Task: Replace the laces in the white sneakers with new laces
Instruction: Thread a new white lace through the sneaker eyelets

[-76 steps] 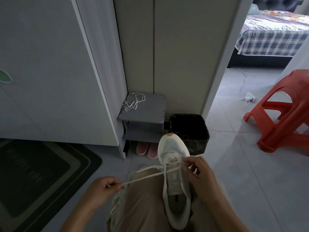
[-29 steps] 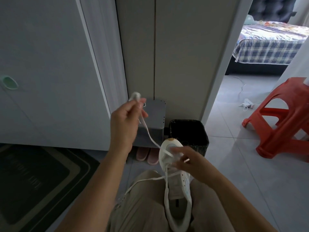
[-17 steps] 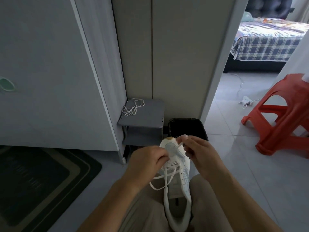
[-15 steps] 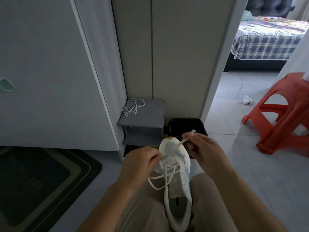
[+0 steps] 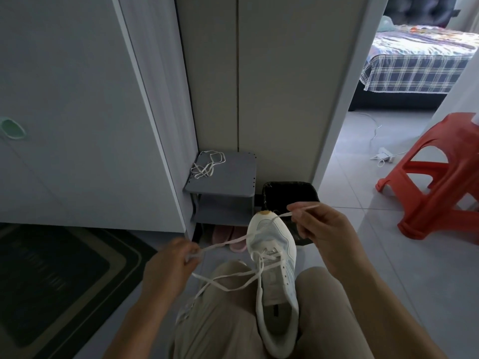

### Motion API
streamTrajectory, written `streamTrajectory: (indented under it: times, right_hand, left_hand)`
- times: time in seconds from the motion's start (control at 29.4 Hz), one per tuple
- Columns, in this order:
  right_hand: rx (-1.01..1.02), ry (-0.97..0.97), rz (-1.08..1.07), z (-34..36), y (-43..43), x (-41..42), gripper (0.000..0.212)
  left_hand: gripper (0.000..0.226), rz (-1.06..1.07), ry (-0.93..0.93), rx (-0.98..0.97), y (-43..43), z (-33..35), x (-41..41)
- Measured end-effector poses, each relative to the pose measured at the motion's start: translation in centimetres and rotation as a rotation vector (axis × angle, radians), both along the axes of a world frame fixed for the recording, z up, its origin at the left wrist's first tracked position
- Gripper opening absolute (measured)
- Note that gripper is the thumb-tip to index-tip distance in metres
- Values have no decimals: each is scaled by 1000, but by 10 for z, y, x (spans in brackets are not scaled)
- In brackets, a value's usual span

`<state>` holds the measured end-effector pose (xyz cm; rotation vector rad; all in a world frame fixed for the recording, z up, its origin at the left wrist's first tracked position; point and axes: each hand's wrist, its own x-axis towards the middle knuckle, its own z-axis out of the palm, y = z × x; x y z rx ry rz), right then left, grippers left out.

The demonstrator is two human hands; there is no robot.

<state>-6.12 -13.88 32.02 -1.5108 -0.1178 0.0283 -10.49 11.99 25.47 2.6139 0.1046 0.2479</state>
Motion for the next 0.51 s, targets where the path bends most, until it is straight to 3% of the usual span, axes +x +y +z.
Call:
streamTrajectory:
  times: [0.1, 0.17, 0.24, 0.34, 0.44, 0.51]
  right_hand:
    - [-203, -106, 91, 1, 12, -6, 22]
    - [-390, -210, 198, 0, 20, -10, 26]
    - [-552, -339, 251, -2, 22, -12, 29]
    - [-548, -357, 194, -1, 15, -12, 26]
    - [-462, -300, 111, -5, 9, -13, 24]
    - [-514, -346, 107, -8, 10, -13, 25]
  left_hand:
    - [46, -89, 36, -246, -29, 29, 0]
    - [39, -233, 78, -524, -60, 50, 0]
    - [25, -341, 109, -677, -82, 59, 2]
    - [11, -261, 117, -834, -86, 60, 8]
    - [11, -178, 184, -900, -83, 56, 7]
    - [13, -178, 251, -954, -83, 55, 6]
